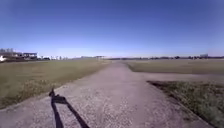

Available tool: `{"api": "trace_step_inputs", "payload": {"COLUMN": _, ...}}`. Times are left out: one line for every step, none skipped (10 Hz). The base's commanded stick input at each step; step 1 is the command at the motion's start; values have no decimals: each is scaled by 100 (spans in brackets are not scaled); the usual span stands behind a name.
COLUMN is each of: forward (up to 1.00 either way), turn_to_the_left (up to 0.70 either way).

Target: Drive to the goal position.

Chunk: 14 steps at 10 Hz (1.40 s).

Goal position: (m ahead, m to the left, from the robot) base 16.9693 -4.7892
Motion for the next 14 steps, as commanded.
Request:
{"api": "trace_step_inputs", "payload": {"forward": 70, "turn_to_the_left": 0}}
{"api": "trace_step_inputs", "payload": {"forward": 70, "turn_to_the_left": 0}}
{"api": "trace_step_inputs", "payload": {"forward": 70, "turn_to_the_left": 0}}
{"api": "trace_step_inputs", "payload": {"forward": 70, "turn_to_the_left": 0}}
{"api": "trace_step_inputs", "payload": {"forward": 70, "turn_to_the_left": 0}}
{"api": "trace_step_inputs", "payload": {"forward": 70, "turn_to_the_left": 0}}
{"api": "trace_step_inputs", "payload": {"forward": 70, "turn_to_the_left": -20}}
{"api": "trace_step_inputs", "payload": {"forward": 70, "turn_to_the_left": -26}}
{"api": "trace_step_inputs", "payload": {"forward": 70, "turn_to_the_left": -2}}
{"api": "trace_step_inputs", "payload": {"forward": 70, "turn_to_the_left": 0}}
{"api": "trace_step_inputs", "payload": {"forward": 70, "turn_to_the_left": 0}}
{"api": "trace_step_inputs", "payload": {"forward": 70, "turn_to_the_left": 0}}
{"api": "trace_step_inputs", "payload": {"forward": 70, "turn_to_the_left": 0}}
{"api": "trace_step_inputs", "payload": {"forward": 70, "turn_to_the_left": 0}}
